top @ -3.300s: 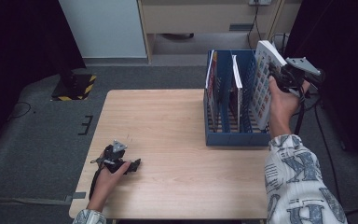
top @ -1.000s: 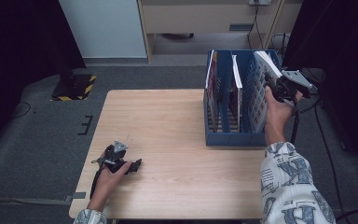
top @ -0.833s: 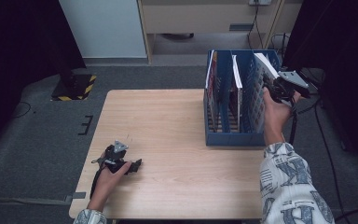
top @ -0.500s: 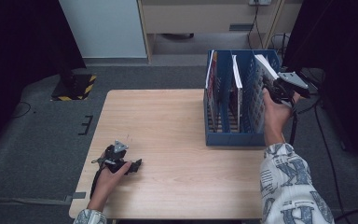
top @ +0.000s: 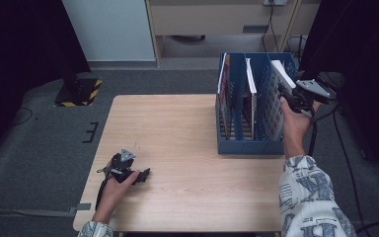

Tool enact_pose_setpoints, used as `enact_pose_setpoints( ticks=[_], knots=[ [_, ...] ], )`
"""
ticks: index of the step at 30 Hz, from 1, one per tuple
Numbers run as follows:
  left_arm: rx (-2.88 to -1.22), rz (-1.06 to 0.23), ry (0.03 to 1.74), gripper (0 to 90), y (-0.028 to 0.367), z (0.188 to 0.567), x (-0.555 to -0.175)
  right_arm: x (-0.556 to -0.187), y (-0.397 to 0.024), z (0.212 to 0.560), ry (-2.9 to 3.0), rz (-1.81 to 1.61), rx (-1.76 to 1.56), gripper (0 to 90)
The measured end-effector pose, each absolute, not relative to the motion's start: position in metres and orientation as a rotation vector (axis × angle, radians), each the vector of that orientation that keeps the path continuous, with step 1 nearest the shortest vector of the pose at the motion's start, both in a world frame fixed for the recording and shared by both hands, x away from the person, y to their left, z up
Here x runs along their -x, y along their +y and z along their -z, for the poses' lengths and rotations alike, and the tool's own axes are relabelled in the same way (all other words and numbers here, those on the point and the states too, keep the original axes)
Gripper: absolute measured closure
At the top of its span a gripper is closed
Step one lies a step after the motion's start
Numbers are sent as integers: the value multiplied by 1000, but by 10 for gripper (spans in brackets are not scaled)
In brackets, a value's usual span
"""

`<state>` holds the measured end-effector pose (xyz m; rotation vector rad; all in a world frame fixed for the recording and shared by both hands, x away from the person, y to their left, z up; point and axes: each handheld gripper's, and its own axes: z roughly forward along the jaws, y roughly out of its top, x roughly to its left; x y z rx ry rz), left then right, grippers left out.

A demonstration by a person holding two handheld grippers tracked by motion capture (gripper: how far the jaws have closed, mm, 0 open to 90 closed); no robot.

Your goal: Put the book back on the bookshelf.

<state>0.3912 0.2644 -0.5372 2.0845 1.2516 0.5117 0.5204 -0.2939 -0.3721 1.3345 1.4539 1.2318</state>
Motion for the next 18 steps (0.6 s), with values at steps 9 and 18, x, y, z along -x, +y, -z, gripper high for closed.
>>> enact_pose_setpoints(
  ticks=[9, 18],
  knots=[
    [-2083, -512, 1252, 0, 264, 537, -391, -520, -291, 370, 1510, -1260, -1279, 719],
    [-2086, -512, 1251, 0, 264, 537, -391, -519, -286, 366, 1490, -1229, -1268, 734]
  ],
)
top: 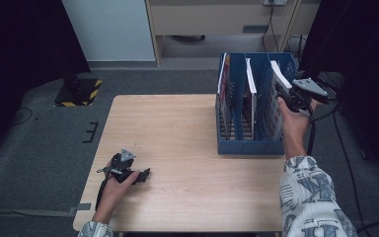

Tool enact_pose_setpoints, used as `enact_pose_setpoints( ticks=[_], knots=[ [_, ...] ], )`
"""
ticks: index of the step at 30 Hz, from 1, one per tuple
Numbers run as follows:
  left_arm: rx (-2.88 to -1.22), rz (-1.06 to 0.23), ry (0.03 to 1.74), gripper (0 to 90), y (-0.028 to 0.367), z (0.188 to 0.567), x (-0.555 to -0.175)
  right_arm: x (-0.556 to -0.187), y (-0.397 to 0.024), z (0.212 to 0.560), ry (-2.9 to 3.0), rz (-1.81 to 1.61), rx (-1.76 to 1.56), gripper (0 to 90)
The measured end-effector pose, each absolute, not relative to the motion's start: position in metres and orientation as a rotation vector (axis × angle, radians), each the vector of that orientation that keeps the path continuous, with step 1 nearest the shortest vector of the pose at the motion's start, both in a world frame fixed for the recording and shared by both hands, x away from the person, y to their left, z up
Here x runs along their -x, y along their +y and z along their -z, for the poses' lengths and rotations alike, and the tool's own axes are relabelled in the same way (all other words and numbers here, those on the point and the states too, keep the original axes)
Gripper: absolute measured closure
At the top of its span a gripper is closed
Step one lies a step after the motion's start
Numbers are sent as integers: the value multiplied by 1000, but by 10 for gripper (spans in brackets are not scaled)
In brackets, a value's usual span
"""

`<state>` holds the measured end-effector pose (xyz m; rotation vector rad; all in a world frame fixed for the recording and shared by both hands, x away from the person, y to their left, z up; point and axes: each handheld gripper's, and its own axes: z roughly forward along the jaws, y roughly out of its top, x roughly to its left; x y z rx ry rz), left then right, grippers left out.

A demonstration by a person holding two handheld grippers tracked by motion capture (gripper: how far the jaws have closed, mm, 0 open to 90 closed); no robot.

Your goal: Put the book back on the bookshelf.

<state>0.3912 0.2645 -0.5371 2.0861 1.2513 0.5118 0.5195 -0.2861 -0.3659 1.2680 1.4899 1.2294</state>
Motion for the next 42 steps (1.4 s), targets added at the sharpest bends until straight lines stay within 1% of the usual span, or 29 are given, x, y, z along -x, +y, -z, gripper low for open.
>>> enact_pose_setpoints(
  ticks=[12, 22, 42],
  knots=[
    [-2083, -512, 1252, 0, 264, 537, -392, -522, -293, 357, 1410, -1177, -1264, 736],
    [-2083, -511, 1251, 0, 263, 537, -392, -529, -294, 357, 1381, -1155, -1263, 736],
    [-2084, -511, 1250, 0, 263, 537, -393, -530, -283, 375, 1391, -1181, -1258, 735]
  ],
)
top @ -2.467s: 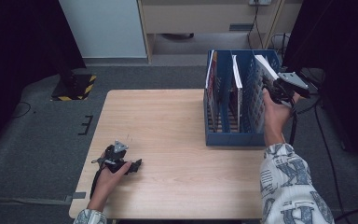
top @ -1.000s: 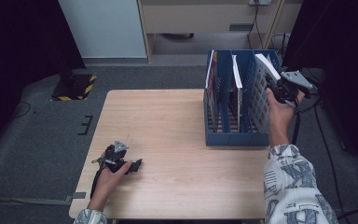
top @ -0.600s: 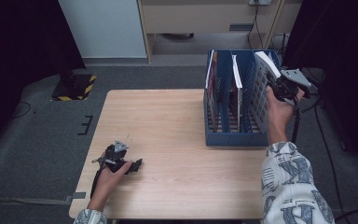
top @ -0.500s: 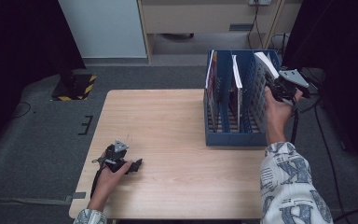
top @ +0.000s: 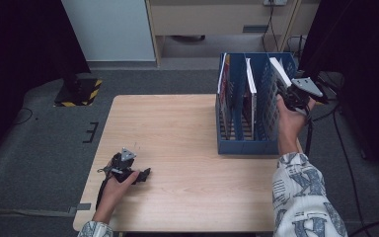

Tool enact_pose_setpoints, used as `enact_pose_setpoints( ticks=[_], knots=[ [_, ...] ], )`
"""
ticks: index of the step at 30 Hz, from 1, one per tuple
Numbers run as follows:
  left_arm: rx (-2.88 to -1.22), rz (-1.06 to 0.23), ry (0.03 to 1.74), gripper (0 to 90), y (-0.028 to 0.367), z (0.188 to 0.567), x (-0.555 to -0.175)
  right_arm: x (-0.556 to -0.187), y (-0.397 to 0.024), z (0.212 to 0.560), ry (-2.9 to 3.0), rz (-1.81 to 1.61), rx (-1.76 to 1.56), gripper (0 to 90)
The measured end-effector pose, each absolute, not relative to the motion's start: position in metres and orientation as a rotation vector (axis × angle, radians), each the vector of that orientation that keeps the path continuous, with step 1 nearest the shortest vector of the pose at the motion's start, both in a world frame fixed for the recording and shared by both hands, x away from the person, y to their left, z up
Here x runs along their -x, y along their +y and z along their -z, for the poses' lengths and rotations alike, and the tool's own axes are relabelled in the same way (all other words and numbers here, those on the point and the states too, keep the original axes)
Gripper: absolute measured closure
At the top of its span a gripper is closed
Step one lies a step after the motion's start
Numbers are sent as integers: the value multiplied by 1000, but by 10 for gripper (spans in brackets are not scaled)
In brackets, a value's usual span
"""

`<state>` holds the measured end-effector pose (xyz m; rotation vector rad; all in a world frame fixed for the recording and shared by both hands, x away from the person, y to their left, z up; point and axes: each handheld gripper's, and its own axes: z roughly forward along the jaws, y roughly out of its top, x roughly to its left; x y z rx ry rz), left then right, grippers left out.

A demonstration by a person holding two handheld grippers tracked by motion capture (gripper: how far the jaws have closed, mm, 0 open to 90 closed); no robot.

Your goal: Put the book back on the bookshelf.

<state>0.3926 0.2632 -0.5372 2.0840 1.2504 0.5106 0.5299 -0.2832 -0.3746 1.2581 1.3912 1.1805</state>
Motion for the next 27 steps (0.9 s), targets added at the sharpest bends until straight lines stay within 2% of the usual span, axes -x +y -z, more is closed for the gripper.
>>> enact_pose_setpoints(
  ticks=[14, 27],
  knots=[
    [-2084, -511, 1250, 0, 263, 537, -393, -527, -274, 377, 1439, -1187, -1230, 728],
    [-2084, -510, 1250, 0, 263, 537, -393, -525, -273, 374, 1469, -1240, -1248, 668]
  ],
)
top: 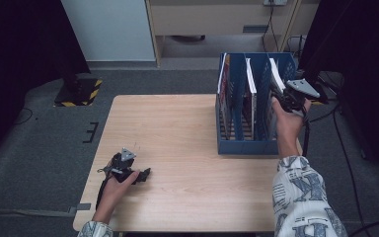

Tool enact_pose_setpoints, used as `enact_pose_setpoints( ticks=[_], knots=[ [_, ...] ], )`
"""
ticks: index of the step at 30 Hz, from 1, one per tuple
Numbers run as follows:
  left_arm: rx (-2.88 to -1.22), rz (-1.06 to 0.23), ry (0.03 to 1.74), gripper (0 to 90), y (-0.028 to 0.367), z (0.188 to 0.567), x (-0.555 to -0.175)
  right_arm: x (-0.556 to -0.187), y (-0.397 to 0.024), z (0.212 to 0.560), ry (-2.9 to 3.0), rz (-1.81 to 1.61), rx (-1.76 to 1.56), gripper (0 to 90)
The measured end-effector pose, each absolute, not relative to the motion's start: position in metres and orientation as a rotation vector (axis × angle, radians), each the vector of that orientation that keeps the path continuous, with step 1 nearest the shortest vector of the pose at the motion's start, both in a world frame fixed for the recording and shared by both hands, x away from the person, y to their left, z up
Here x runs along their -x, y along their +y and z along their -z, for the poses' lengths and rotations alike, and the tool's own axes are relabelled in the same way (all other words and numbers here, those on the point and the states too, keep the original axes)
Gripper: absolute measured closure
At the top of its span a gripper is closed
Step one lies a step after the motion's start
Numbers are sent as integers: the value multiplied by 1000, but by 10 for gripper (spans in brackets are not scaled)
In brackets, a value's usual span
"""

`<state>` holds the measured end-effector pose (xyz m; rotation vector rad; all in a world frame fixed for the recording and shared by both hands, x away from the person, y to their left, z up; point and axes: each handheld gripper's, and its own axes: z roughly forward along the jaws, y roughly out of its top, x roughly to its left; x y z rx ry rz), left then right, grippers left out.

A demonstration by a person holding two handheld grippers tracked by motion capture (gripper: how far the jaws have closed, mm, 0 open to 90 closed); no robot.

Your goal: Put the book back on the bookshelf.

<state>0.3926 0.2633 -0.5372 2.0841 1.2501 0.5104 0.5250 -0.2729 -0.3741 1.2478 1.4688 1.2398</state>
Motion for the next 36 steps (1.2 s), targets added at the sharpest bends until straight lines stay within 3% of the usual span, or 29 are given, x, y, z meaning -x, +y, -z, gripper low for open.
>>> enact_pose_setpoints(
  ticks=[20, 36],
  knots=[
    [-2084, -510, 1250, 0, 263, 537, -393, -522, -269, 370, 1484, -1274, -1243, 457],
    [-2085, -510, 1250, 0, 263, 537, -393, -517, -274, 372, 1497, -1256, -1261, 390]
  ],
)
